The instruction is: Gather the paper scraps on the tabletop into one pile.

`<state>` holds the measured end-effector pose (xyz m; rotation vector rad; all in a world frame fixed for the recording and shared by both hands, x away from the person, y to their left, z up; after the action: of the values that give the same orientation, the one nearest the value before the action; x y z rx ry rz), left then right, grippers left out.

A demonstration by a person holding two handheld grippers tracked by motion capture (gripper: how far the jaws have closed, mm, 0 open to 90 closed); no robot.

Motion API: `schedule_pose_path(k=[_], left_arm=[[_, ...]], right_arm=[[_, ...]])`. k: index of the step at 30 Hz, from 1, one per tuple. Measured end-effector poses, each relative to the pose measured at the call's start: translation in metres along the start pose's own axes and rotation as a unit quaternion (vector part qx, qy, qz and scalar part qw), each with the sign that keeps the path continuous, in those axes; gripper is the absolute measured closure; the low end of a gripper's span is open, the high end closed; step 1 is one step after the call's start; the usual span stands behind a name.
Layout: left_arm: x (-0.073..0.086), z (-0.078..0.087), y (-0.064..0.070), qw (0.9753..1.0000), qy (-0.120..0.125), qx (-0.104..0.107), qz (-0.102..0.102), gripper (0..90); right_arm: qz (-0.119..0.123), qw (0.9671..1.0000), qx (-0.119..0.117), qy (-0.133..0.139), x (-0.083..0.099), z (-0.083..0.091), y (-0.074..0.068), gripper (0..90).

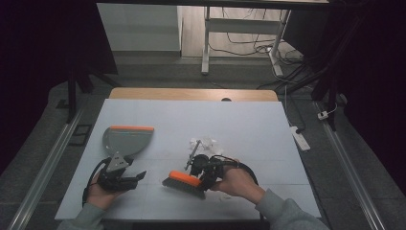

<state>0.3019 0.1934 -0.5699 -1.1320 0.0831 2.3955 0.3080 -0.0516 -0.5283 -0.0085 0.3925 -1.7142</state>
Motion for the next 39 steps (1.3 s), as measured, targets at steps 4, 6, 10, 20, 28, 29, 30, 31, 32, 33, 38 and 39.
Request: schedule_pose_path(k=[4, 6, 10, 20, 28, 29, 30, 31, 32, 33, 38, 39], left_arm=[[0.000, 0.001, 0.000, 1.0000, 0.001, 0.000, 0.000, 32.2], [0.000, 0.001, 0.001, 1.0000, 0.001, 0.001, -0.001, 32.2], [0.000, 0.001, 0.001, 1.0000, 0.002, 0.001, -0.001, 32.2], [0.000, 0.001, 0.002, 1.0000, 0.001, 0.001, -0.001, 32.2], [0.000, 0.000, 0.000, 1.0000, 0.000, 0.001, 0.000, 32.2], [0.000, 0.000, 0.001, 1.0000, 0.000, 0.001, 0.000, 32.2], [0.000, 0.000, 0.001, 1.0000, 0.000, 0.001, 0.000, 32.2], [0.000, 0.000, 0.001, 1.0000, 0.000, 0.002, -0.001, 32.2], [0.000, 0.000, 0.001, 1.0000, -0.001, 0.001, -0.001, 32.2], [0.000, 0.000, 0.001, 1.0000, -0.001, 0.001, -0.002, 32.2], [-0.001, 0.000, 0.003, 1.0000, -0.001, 0.002, -0.004, 32.2], [-0.001, 0.000, 0.003, 1.0000, -0.001, 0.002, -0.004, 32.2]], right_arm=[[-0.011, 0.9999, 0.007, -0.003, -0.001, 0.000, 0.007, 70.5], [-0.021, 0.9997, 0.008, -0.001, 0.000, 0.002, 0.012, 70.4], [-0.050, 0.9986, 0.018, 0.008, 0.003, 0.008, 0.028, 70.4], [-0.111, 0.9917, 0.046, 0.043, 0.017, 0.025, 0.069, 70.4], [-0.099, 0.9868, 0.066, 0.109, 0.033, 0.071, 0.066, 70.5], [-0.091, 0.9875, 0.066, 0.111, 0.037, 0.078, 0.060, 70.5], [-0.084, 0.9879, 0.064, 0.113, 0.040, 0.084, 0.053, 70.5], [-0.074, 0.9889, 0.061, 0.114, 0.044, 0.089, 0.045, 70.5], [-0.065, 0.9902, 0.057, 0.110, 0.048, 0.092, 0.037, 70.5], [-0.056, 0.9917, 0.050, 0.104, 0.053, 0.093, 0.028, 70.5], [-0.007, 0.9997, 0.016, 0.019, 0.081, 0.065, -0.010, 70.5], [0.007, 0.9999, 0.011, 0.001, 0.086, 0.057, -0.016, 70.4]])
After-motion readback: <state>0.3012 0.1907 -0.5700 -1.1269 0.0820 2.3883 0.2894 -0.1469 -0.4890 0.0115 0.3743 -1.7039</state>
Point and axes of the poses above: each handheld gripper's, and its own axes: z roughly backward along the jaws, x roughly out of its underside, y roughly to its right, the point moved 8 cm from there along -z, roughly forward along the jaws, and after that the axes turned 12 degrees about -x, right-handed, at the moved point
